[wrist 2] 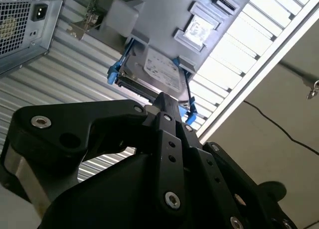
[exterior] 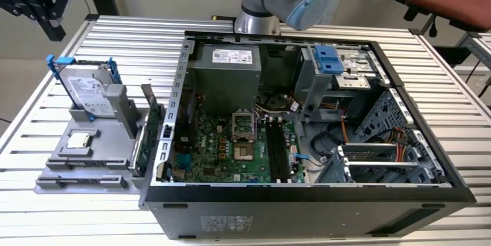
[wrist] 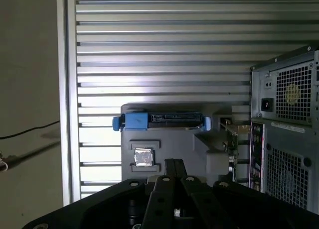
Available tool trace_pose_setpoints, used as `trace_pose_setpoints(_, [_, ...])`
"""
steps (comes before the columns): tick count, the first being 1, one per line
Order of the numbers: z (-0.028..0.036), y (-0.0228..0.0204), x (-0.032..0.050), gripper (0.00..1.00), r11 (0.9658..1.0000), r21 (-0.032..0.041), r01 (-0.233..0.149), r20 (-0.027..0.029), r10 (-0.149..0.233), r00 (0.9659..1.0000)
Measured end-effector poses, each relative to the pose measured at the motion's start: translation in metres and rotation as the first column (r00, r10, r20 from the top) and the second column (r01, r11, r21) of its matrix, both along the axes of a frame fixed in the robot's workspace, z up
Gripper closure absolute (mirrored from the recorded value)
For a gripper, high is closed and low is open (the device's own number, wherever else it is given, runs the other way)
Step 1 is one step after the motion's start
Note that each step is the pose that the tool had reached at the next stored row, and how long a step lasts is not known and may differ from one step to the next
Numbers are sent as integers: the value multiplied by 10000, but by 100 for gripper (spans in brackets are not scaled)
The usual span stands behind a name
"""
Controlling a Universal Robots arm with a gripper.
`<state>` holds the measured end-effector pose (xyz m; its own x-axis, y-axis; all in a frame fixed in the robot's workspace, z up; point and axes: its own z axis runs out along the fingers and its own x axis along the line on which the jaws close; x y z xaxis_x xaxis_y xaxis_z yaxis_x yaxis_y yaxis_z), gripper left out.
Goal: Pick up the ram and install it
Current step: 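Reach for the ram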
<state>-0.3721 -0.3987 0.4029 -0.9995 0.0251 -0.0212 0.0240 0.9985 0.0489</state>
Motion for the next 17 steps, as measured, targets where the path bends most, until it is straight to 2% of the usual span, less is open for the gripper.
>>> trace_pose_setpoints(9, [0,-11,-11,100,10000,0,1,0,-1,10000])
trace_pose_setpoints(17, [-2,-112,-13,100,10000,0,0,0,0,10000])
